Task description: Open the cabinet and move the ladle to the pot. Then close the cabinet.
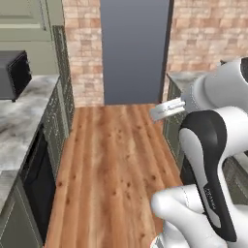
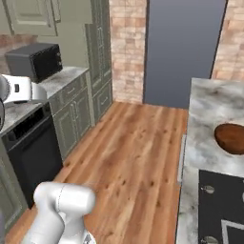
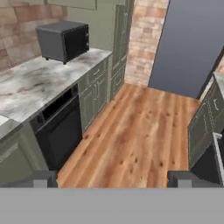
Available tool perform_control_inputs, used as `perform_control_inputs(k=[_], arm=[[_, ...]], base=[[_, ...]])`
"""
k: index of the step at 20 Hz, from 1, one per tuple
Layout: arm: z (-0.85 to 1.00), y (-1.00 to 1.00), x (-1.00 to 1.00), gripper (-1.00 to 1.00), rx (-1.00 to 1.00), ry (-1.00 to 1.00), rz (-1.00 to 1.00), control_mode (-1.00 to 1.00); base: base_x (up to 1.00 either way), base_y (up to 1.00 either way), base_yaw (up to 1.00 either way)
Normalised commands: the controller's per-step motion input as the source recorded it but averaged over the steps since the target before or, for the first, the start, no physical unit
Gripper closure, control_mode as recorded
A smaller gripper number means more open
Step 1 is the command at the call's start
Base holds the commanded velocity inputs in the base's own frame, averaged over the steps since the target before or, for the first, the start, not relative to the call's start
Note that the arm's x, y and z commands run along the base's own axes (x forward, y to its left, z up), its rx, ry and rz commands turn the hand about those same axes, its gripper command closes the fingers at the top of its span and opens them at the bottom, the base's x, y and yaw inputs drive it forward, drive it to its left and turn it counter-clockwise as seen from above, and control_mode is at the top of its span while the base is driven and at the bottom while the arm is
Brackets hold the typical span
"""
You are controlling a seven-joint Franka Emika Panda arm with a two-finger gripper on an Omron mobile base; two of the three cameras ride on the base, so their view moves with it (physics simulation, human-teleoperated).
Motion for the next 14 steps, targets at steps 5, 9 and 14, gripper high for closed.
perform_control_inputs(k=[5, 9, 14], arm=[[0.0, 0.0, 0.0, -1.0, 0.0, 0.0, 0.0, 1.0], [0.0, 0.0, 0.0, -1.0, 0.0, 0.0, 0.0, 1.0], [0.0, 0.0, 0.0, -1.0, 0.0, 0.0, 0.0, 1.0]], base=[[0.0, 0.0, 1.0], [0.0, 0.0, 1.0], [0.0, -0.05, 0.98]])
